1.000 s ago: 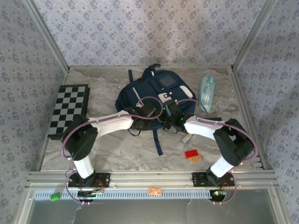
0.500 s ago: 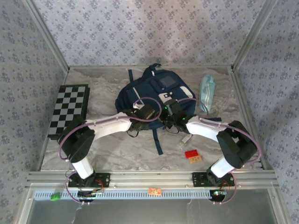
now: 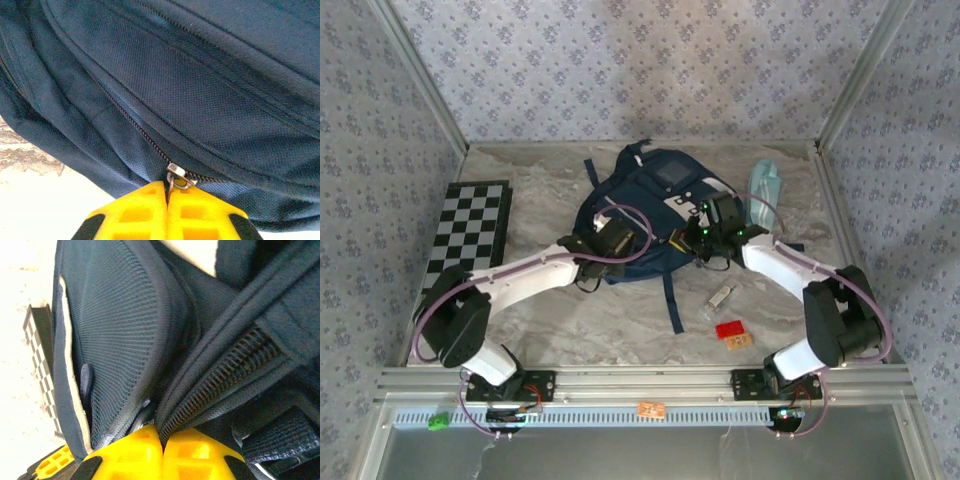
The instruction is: Pack books, pencil case, and school supplies into a backpack
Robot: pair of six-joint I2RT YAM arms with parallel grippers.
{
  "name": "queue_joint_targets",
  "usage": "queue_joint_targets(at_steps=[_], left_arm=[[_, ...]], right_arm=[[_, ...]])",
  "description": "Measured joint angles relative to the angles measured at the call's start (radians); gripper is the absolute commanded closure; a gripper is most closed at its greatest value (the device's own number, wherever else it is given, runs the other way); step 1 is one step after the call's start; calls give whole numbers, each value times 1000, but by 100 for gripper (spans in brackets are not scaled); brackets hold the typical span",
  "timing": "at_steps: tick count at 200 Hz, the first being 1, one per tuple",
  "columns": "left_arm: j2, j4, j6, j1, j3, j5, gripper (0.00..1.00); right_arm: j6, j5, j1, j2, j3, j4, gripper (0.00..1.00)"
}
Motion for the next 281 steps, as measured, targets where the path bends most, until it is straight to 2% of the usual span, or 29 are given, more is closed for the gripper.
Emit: queue_joint_targets(at_steps=[22, 44, 50, 62, 81, 102, 122, 141, 161, 181, 210, 251, 281], left_arm=[[-48, 13, -3, -13, -10, 28, 100], [-31, 19, -19, -62, 12, 39, 100], [-14, 20, -25, -77, 33, 41, 100], [37, 16, -40, -106, 96, 46, 100], [114, -21, -74, -129, 169, 40, 100], [151, -48, -92, -116, 169, 41, 100], [151, -51, -95, -97, 167, 49, 100], [148, -43, -95, -94, 167, 57, 100], [148, -41, -94, -94, 164, 61, 100], [148, -41, -90, -91, 157, 63, 100], [148, -45, -90, -75, 154, 52, 100], [135, -67, -86, -53, 133, 1, 100], [83, -107, -71, 6, 78, -48, 100]], right_arm=[[-100, -78, -43, 82, 126, -106, 100], [-200, -145, -104, 201, 303, -231, 100], [-224, -151, -121, 233, 351, -261, 90], [-256, -150, -151, 274, 415, -303, 63], [-283, -122, -191, 277, 435, -290, 43], [-245, -106, -183, 193, 333, -220, 38], [-140, -108, -94, 84, 141, -104, 37], [-14, -108, 1, 73, 12, 23, 40], [87, -103, 40, 127, -16, 114, 43], [150, -78, 61, 184, 2, 172, 62], [169, -32, 79, 205, 25, 192, 100], [102, -35, 49, 175, 37, 145, 100], [1, -100, -58, 137, 66, 38, 100]])
